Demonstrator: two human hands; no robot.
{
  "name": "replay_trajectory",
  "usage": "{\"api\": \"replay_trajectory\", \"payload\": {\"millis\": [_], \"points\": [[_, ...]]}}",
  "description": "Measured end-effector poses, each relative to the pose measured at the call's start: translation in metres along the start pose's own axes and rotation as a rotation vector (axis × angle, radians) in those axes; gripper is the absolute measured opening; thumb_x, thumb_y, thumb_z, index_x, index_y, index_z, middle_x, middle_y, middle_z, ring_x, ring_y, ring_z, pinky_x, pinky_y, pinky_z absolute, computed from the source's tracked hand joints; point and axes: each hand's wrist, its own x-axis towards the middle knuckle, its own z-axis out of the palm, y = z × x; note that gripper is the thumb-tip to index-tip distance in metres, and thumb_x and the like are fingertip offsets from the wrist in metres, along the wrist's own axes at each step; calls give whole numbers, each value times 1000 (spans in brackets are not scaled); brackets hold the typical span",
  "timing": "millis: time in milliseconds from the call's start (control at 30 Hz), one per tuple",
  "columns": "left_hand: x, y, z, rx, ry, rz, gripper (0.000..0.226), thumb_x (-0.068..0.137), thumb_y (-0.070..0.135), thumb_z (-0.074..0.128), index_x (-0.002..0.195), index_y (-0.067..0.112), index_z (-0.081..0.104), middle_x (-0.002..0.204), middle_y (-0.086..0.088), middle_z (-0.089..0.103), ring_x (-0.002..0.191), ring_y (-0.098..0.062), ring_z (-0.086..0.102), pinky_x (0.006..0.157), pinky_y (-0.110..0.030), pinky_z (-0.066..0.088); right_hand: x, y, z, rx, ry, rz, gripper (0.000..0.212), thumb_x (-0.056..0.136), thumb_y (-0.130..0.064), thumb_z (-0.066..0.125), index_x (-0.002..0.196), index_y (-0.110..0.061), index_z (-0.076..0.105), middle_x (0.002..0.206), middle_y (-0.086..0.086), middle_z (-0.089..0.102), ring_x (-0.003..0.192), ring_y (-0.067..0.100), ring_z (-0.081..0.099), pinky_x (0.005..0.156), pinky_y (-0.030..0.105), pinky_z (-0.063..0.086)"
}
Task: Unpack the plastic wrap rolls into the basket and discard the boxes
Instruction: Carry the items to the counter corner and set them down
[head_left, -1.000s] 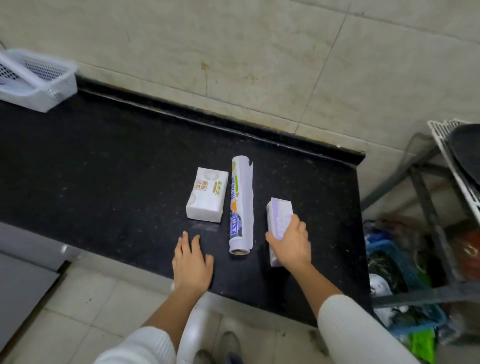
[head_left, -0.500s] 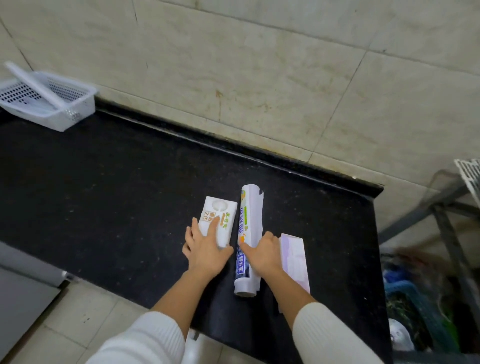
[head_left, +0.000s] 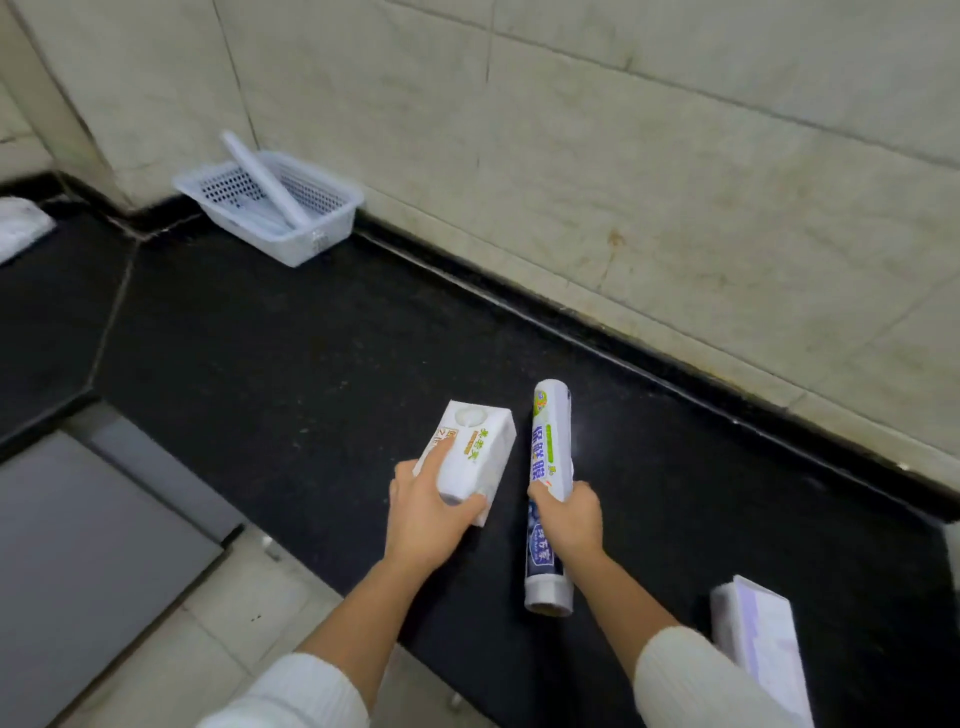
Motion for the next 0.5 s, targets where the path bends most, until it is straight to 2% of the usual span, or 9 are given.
{"api": "replay_trajectory", "payload": {"millis": [233, 367, 500], "points": [[80, -86, -173, 80, 89, -4, 87, 56, 55, 59, 134, 62, 22, 115, 19, 28, 116, -12, 39, 83, -28, 39, -33, -102, 169, 77, -94, -49, 42, 75, -31, 71, 106, -4, 60, 107, 20, 63, 88, 31, 67, 78, 46, 59], [118, -133, -269, 130, 164, -52, 86, 61, 48, 64, 138, 53, 28, 126, 5, 34, 119, -21, 40, 93, -36, 44, -58, -152, 261, 87, -164, -40, 42, 75, -29, 73, 106, -3, 60, 106, 19, 64, 88, 30, 68, 78, 48, 59], [159, -159, -334, 152, 215, -90, 84, 65, 44, 67, 139, 51, 28, 128, -1, 36, 117, -23, 41, 91, -37, 42, -70, -199, 333, 53, -229, -63, 45, 74, -30, 73, 107, -2, 60, 106, 18, 64, 89, 30, 68, 80, 48, 59]]}}
